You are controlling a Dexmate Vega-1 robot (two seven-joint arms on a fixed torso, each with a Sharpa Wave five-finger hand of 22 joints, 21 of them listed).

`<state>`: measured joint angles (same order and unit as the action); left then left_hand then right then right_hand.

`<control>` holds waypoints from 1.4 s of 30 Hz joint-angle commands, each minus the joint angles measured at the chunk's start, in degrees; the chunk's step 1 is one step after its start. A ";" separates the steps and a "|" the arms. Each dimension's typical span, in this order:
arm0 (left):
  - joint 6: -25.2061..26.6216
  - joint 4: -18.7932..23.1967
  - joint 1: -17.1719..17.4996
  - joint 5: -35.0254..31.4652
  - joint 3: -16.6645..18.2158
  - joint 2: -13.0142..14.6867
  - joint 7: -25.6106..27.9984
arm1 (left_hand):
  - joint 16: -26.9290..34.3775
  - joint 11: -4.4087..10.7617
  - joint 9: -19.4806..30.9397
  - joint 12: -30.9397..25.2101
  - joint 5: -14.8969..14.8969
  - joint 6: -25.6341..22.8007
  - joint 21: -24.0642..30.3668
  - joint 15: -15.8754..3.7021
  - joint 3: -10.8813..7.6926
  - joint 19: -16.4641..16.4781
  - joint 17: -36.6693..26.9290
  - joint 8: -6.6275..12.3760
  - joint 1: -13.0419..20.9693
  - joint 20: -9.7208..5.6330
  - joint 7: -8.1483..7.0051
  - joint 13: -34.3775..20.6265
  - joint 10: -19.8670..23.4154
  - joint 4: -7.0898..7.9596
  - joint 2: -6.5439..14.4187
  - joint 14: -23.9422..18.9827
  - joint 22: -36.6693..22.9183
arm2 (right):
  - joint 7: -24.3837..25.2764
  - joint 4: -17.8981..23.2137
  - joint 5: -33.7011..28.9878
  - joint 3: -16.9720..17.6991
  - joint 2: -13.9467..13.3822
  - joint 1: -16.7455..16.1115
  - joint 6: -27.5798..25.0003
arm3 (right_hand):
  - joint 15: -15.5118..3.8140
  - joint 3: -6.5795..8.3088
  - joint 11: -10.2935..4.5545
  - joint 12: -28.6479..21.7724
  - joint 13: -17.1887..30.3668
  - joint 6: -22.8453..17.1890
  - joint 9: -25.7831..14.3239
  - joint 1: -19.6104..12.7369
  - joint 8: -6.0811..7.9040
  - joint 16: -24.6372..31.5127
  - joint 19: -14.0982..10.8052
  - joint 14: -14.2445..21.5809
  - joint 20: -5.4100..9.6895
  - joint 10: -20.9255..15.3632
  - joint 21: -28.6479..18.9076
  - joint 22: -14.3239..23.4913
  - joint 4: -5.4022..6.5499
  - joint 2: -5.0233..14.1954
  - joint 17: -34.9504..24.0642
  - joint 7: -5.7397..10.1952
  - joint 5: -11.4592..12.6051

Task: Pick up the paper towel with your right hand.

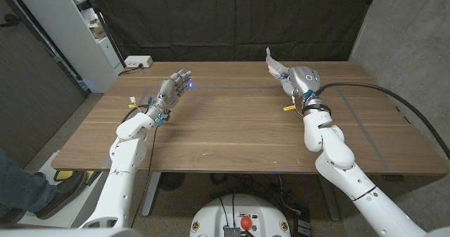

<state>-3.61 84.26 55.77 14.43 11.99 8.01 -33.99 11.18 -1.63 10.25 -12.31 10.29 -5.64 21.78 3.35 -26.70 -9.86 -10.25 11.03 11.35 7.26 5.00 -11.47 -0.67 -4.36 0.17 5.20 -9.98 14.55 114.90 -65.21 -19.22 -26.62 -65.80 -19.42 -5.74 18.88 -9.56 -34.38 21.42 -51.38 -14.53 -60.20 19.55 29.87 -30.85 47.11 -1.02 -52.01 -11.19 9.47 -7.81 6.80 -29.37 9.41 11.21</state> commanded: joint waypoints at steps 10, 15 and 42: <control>0.63 -3.00 -1.82 -0.15 -0.71 -0.74 -0.81 | -0.13 0.19 0.23 -0.14 -0.20 -0.59 -0.31 -0.01 -0.03 -4.04 -0.32 -0.02 0.07 0.53 -0.11 -0.07 0.11 -0.44 0.55 0.00 -0.18 | -0.18 0.25 -0.96 0.34 0.85 0.36 -0.11 | -7.09 -0.39 -0.05 -0.72 0.12 -0.86 -0.32 -0.21 0.25 -0.52 -0.10 0.83 -0.27 -0.59 0.18 0.25 0.16 0.70 -0.33 0.14 -0.07; 0.31 -3.86 -2.59 -0.27 -0.74 -0.78 -1.18 | -0.14 0.29 0.23 -0.13 -0.20 -0.62 -0.42 0.05 -0.03 -4.04 -0.32 -0.02 0.07 0.53 -0.18 -0.07 0.11 -0.48 0.58 0.02 -0.18 | -0.22 0.64 -1.33 0.46 0.83 0.35 -0.26 | -7.11 -0.34 -0.06 -0.77 0.09 -0.84 -0.34 -0.34 0.22 -0.60 -0.09 1.00 -0.24 -0.63 0.18 0.25 0.16 0.91 -0.48 0.20 -0.05; 0.47 -4.21 -3.96 -1.18 -0.78 -0.36 -1.43 | -0.14 0.36 0.24 -0.18 -0.20 -0.80 -0.98 -0.03 -0.01 -3.94 -0.31 0.00 0.04 0.40 -0.27 -0.07 0.27 -0.66 0.79 0.02 -0.20 | 0.82 0.14 -1.51 0.35 1.25 1.00 0.21 | -7.01 -0.60 -0.19 -1.07 0.04 -1.15 -0.43 -0.28 0.29 -1.43 0.02 1.21 -0.34 -0.72 0.20 0.25 0.24 0.96 -0.96 0.15 -0.14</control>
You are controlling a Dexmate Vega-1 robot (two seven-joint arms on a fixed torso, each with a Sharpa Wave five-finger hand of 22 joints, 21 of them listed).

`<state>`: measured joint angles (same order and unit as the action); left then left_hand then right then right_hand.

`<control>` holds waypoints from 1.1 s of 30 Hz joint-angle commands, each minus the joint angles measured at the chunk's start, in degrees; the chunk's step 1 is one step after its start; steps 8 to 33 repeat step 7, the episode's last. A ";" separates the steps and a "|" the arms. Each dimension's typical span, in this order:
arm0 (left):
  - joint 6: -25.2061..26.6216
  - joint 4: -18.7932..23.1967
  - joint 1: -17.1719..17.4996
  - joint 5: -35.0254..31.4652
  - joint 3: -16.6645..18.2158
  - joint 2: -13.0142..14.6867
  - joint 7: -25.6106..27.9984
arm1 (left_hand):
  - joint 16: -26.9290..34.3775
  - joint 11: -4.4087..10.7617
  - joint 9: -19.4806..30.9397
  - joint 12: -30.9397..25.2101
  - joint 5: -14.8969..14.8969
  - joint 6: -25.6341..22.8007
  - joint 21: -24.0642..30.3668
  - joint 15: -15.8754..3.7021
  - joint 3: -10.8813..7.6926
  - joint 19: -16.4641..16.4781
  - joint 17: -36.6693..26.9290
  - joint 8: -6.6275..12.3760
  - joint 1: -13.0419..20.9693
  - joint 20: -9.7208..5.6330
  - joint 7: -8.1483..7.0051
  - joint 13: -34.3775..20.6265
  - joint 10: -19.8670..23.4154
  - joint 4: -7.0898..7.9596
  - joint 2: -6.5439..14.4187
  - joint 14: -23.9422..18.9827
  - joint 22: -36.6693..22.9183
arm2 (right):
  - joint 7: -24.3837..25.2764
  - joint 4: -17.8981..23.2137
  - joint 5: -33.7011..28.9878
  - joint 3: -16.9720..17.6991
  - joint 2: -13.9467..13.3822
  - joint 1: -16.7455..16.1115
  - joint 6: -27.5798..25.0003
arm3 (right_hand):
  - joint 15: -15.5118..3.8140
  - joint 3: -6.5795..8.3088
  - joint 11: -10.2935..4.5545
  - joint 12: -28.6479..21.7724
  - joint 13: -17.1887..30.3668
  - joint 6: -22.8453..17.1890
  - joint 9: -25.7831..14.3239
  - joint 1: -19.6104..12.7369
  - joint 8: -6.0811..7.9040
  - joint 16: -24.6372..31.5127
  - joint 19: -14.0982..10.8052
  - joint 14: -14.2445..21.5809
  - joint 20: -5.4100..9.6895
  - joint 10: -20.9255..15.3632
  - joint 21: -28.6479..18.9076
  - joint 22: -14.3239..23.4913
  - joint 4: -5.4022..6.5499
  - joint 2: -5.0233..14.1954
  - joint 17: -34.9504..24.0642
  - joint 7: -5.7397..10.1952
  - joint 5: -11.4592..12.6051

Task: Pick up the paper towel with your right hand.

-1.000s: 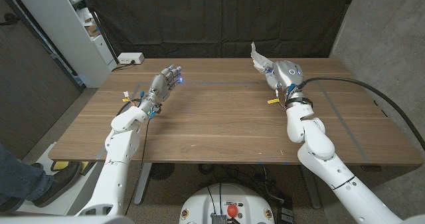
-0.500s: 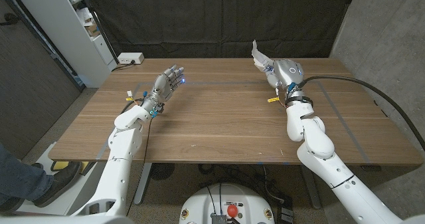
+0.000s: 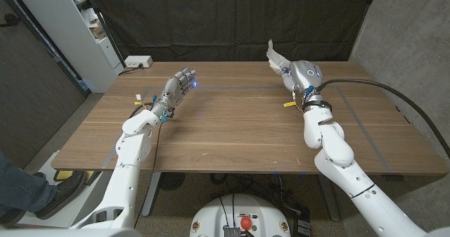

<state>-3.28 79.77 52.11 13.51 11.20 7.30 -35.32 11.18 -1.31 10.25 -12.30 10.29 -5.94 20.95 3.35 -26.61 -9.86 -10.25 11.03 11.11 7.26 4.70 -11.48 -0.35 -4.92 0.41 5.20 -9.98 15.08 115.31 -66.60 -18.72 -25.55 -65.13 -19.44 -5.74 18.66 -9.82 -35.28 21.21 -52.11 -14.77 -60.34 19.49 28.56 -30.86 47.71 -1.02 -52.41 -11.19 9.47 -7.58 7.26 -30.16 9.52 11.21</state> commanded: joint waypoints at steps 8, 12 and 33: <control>0.05 -1.12 -1.26 -0.26 -0.07 0.66 -0.78 | -0.15 0.02 0.24 -0.17 -0.21 -0.48 -0.27 0.02 -0.08 -3.93 -0.31 -0.02 0.26 0.39 0.02 -0.07 -0.08 -0.15 0.59 0.04 -0.22 | 0.07 -0.48 -0.54 -0.55 0.55 0.54 -0.29 | -7.01 -0.45 -0.07 -0.19 0.25 -0.38 -0.21 -0.09 0.32 -0.30 0.06 0.76 -0.36 -0.14 0.21 0.25 0.07 0.57 -0.36 0.15 -0.15; 0.05 -1.12 -1.26 -0.26 -0.07 0.66 -0.78 | -0.15 0.02 0.24 -0.17 -0.21 -0.48 -0.27 0.02 -0.08 -3.93 -0.31 -0.02 0.26 0.39 0.02 -0.07 -0.08 -0.15 0.59 0.04 -0.22 | 0.07 -0.48 -0.54 -0.55 0.55 0.54 -0.29 | -7.01 -0.45 -0.07 -0.19 0.25 -0.38 -0.21 -0.09 0.32 -0.30 0.06 0.76 -0.36 -0.14 0.21 0.25 0.07 0.57 -0.36 0.15 -0.15; 0.05 -1.12 -1.26 -0.26 -0.07 0.66 -0.78 | -0.15 0.02 0.24 -0.17 -0.21 -0.48 -0.27 0.02 -0.08 -3.93 -0.31 -0.02 0.26 0.39 0.02 -0.07 -0.08 -0.15 0.59 0.04 -0.22 | 0.07 -0.48 -0.54 -0.55 0.55 0.54 -0.29 | -7.01 -0.45 -0.07 -0.19 0.25 -0.38 -0.21 -0.09 0.32 -0.30 0.06 0.76 -0.36 -0.14 0.21 0.25 0.07 0.57 -0.36 0.15 -0.15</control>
